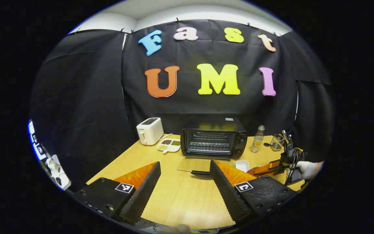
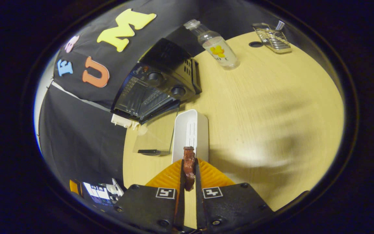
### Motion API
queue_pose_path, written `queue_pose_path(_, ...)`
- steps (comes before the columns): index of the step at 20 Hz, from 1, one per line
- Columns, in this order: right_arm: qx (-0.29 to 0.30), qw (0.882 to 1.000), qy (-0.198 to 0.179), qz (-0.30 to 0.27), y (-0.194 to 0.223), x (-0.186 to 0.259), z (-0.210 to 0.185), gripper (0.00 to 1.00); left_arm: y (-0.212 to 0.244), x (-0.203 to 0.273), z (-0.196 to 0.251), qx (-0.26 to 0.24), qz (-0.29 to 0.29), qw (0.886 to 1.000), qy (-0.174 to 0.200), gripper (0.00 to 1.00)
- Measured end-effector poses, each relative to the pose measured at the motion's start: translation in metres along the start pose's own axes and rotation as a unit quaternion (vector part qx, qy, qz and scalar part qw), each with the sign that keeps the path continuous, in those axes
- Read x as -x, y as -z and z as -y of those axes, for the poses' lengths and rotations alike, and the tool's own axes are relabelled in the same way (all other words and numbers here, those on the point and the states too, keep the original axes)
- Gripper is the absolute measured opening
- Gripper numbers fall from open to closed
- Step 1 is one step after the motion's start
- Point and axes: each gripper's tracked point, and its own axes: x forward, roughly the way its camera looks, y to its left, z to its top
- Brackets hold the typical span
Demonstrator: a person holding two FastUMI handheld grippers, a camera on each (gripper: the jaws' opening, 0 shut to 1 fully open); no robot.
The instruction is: Open the electric oven with the left hand, put the food in, and close the electric oven.
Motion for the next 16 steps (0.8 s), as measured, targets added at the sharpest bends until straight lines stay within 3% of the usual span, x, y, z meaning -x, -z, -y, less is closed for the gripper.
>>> queue_pose_path(2, 0.006, 1.0, 0.003, 0.03, -0.003, 0.016, -0.017, 0.14, 0.004, 0.01, -0.008, 0.005, 0.006, 1.0, 0.015, 0.97)
queue_pose_path(7, -0.009, 0.991, 0.012, 0.135, -0.003, 0.04, -0.083, 0.17, 0.024, 0.035, -0.041, -0.026, 0.009, 0.999, 0.046, 0.97)
queue_pose_path(13, -0.08, 0.973, -0.021, 0.215, -0.006, 0.011, -0.163, 0.17, 0.011, 0.058, -0.069, -0.05, 0.024, 0.996, 0.072, 0.97)
queue_pose_path(16, -0.114, 0.955, -0.023, 0.271, -0.028, -0.018, -0.18, 0.17, 0.0, 0.057, -0.079, -0.051, 0.034, 0.996, 0.065, 0.97)
